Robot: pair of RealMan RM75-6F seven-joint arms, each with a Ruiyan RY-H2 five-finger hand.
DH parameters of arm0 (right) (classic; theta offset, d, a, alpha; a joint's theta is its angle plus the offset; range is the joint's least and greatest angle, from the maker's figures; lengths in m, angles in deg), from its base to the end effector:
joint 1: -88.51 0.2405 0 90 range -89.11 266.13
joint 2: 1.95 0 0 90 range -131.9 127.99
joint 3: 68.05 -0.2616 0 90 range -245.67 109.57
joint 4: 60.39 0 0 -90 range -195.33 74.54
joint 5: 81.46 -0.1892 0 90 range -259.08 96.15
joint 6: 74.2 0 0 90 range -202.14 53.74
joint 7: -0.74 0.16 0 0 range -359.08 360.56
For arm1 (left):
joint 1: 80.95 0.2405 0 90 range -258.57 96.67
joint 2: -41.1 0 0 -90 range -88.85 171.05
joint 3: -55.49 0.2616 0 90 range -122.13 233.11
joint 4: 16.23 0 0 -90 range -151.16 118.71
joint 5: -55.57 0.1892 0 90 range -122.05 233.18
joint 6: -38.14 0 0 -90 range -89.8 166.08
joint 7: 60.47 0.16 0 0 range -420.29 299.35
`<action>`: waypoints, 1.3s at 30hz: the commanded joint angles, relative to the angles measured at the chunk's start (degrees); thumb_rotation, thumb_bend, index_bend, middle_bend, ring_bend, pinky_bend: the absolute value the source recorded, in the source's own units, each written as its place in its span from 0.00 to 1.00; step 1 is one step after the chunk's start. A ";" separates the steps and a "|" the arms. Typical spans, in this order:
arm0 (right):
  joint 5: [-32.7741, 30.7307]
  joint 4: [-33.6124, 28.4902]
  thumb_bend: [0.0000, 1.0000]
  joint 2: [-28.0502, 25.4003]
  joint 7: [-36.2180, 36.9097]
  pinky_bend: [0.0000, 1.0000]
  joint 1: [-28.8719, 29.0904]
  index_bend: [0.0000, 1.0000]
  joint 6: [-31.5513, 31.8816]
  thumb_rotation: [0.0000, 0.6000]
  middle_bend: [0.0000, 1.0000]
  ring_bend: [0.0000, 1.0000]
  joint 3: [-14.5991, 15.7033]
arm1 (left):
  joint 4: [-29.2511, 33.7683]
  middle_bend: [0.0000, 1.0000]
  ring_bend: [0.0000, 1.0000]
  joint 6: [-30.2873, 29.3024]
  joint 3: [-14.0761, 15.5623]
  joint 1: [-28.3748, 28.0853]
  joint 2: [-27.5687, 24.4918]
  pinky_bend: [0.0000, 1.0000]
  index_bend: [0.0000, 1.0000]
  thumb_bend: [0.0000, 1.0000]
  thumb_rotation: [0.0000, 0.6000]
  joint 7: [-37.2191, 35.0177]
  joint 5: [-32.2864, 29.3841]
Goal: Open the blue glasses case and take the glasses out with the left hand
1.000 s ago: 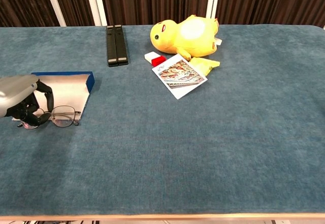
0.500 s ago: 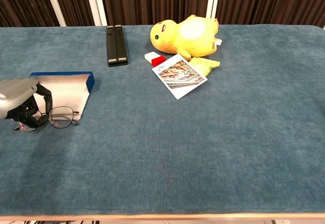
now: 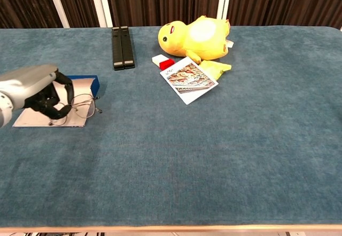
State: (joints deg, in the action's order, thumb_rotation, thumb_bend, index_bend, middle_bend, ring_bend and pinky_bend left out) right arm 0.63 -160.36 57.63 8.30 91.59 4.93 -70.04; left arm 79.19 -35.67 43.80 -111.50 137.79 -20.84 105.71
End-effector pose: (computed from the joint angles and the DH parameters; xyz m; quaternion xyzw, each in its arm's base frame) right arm -0.3105 -0.1801 0.1797 0.5489 -0.4988 0.3865 0.5481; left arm -0.1837 0.2995 -0.0105 -0.6365 -0.4671 -0.3199 0.5238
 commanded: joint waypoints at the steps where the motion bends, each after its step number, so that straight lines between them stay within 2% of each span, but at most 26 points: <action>1: -0.03 0.01 0.13 0.00 -0.01 0.20 0.00 0.00 -0.01 1.00 0.00 0.00 -0.01 | 0.72 1.00 0.95 0.96 -1.27 -1.73 1.01 0.99 0.62 0.51 1.00 1.81 -1.33; 12: -0.25 0.00 0.13 -0.06 0.20 0.20 0.08 0.00 -0.21 1.00 0.00 0.00 -0.08 | -3.50 1.00 0.95 2.61 -3.94 -8.08 8.71 0.99 0.61 0.51 1.00 6.40 -3.47; 19: -0.33 -0.02 0.13 -0.07 0.23 0.20 0.09 0.00 -0.27 1.00 0.00 0.00 -0.10 | -6.74 1.00 0.95 2.89 -4.80 -10.38 12.51 0.99 0.50 0.39 1.00 7.43 -4.76; 26: -0.28 -0.06 0.13 -0.10 0.17 0.20 0.08 0.00 -0.24 1.00 0.00 0.00 -0.07 | -6.56 1.00 0.95 2.04 -4.33 -10.40 12.26 0.99 0.39 0.28 1.00 7.20 -4.27; 30: -0.09 -0.03 0.13 -0.10 0.15 0.20 0.02 0.00 -0.07 1.00 0.00 0.00 -0.02 | -3.62 0.99 0.93 0.78 -3.53 -9.22 9.89 0.98 0.37 0.27 1.00 6.06 -2.65; 33: 0.15 0.08 0.13 -0.10 0.19 0.20 -0.05 0.00 0.13 1.00 0.00 0.00 0.03 | 0.26 0.90 0.83 -1.12 -1.48 -7.10 6.09 0.91 0.31 0.27 1.00 3.83 1.34; 36: 0.34 0.24 0.13 -0.07 0.14 0.20 -0.09 0.00 0.31 1.00 0.00 0.00 0.05 | 4.13 0.62 0.60 -3.53 1.65 -4.09 1.08 0.75 0.18 0.27 1.00 0.60 6.67; 37: 0.41 0.34 0.13 -0.03 0.08 0.20 -0.10 0.00 0.36 1.00 0.00 0.00 0.06 | 5.65 0.54 0.54 -4.79 3.54 -2.46 -1.73 0.69 0.15 0.27 1.00 -1.08 9.53; 38: 0.48 0.42 0.13 0.00 -0.04 0.20 -0.09 0.00 0.39 1.00 0.00 0.00 0.07 | 6.39 0.42 0.43 -5.71 4.82 -1.35 -3.67 0.60 0.11 0.27 1.00 -2.16 11.42; 39: 0.57 0.50 0.13 0.05 -0.16 0.20 -0.08 0.00 0.44 1.00 0.00 0.00 0.07 | 6.95 0.35 0.36 -6.94 6.22 -0.03 -5.86 0.54 0.09 0.26 1.00 -3.23 13.32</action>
State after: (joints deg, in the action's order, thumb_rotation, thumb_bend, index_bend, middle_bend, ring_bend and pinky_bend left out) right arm 1.15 -159.91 57.65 8.20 91.50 5.33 -69.97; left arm 82.74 -39.06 45.65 -115.59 137.94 -20.15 113.24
